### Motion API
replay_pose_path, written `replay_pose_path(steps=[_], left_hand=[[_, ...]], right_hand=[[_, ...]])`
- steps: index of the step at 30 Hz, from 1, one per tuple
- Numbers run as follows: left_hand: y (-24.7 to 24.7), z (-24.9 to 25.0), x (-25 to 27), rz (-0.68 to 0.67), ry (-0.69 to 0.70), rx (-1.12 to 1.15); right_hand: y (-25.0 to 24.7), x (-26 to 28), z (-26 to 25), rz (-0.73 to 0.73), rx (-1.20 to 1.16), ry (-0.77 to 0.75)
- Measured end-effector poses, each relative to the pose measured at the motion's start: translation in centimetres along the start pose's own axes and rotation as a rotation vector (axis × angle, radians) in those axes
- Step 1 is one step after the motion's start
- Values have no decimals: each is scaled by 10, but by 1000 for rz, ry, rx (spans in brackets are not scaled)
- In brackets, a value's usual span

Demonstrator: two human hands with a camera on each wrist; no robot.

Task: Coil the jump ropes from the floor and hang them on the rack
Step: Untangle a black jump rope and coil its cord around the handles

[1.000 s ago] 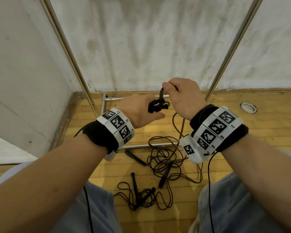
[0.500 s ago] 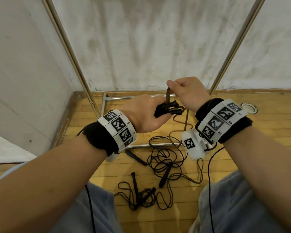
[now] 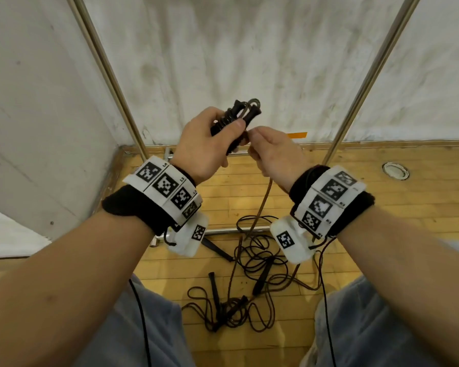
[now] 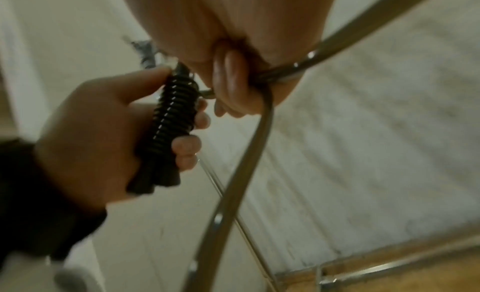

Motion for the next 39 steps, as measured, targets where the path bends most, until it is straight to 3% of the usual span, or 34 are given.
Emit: replay_pose_path(steps=[3,6,8,10,12,17,28,34,36,39], left_hand=[[-1,-3,-4,10,-42,54],[4,-5,-3,-26,-36,37],[9,-3,-1,-61,-19,7],[9,-1,-1,-64,-9,6],[2,3,-4,-27,-9,39],[-14,4,-12,3,-18,107],[-24,-17,-26,83,51,-304],[-15,-34,-30,69,-27,-600],[-12,-34,-30,38,-38,-614],[-15,-28,-27,-30,-63,-397]], right_hand=[[9,3,-4,-60,300,-131],[10,4,9,-97,349,-23],[10,6,14,-160,280,81],[14,7,16,-226,60,153],[13,6,17,-177,-87,154],[-9,-3,17,87,207,21],[-14,-6,7,-88,603,-116],[-2,3,-7,-237,842,-191],[-3,3,-8,-241,876,-211],[-22,-2,-4,-160,817,-153]])
Point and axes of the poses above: each hand's wrist, its own x-axis away from the middle knuckle, its own y-axis out of the palm, z = x × y, the point moved 4 cm from there along -x, towards the middle knuckle, and after that the axes turned 11 degrees about -y, right-handed, at the moved point
